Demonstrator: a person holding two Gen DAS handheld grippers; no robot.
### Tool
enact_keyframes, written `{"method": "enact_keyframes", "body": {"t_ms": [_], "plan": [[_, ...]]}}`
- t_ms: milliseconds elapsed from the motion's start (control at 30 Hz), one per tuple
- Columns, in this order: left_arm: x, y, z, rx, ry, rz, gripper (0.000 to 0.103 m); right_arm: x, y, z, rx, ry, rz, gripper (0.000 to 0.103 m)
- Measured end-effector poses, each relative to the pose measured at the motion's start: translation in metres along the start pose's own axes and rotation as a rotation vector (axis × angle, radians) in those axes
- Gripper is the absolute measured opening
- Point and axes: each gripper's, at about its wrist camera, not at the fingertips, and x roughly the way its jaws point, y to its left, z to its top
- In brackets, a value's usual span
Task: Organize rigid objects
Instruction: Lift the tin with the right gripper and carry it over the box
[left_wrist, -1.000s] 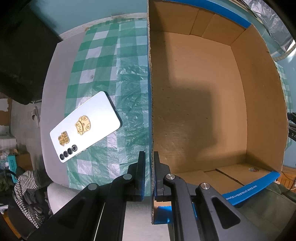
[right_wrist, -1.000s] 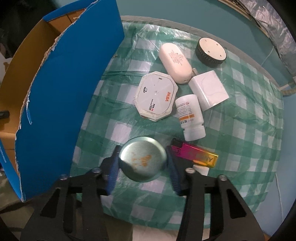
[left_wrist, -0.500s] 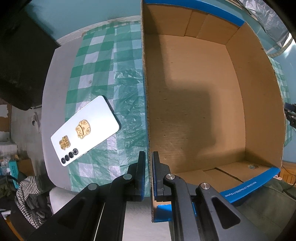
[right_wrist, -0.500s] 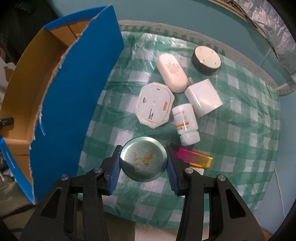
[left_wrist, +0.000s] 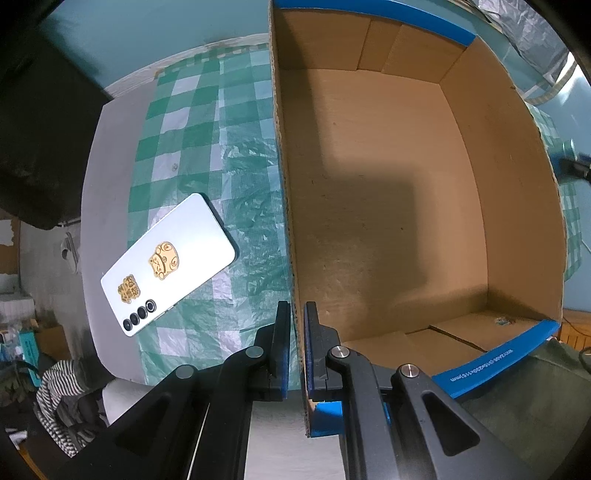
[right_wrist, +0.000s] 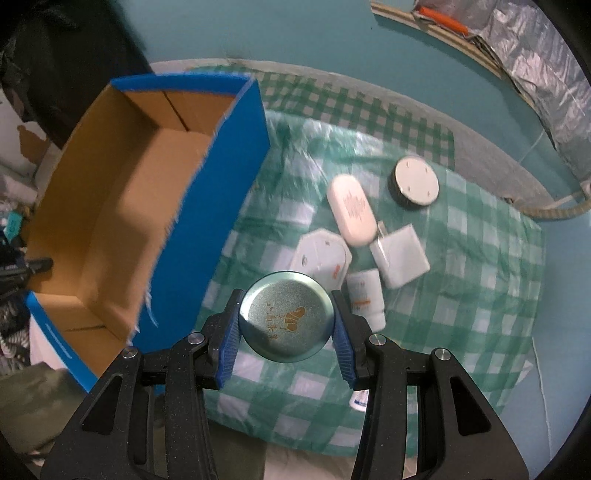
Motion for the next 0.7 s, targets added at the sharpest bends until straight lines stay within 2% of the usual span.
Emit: {"method": "enact_keyframes", "body": {"t_ms": [333,700], "plan": [[-0.002,-0.001,-0.002,0.012,0.0,-0.009,0.007,-0.031,0.017,0.045,-0.063,-0.054,0.033,0.045],[-0.002,-0.004,-0.003,0.012,-0.001,-0.009,0.007,-0.037,0.049,0.088,-0.162,-0.093,0.045,0.045]]}}
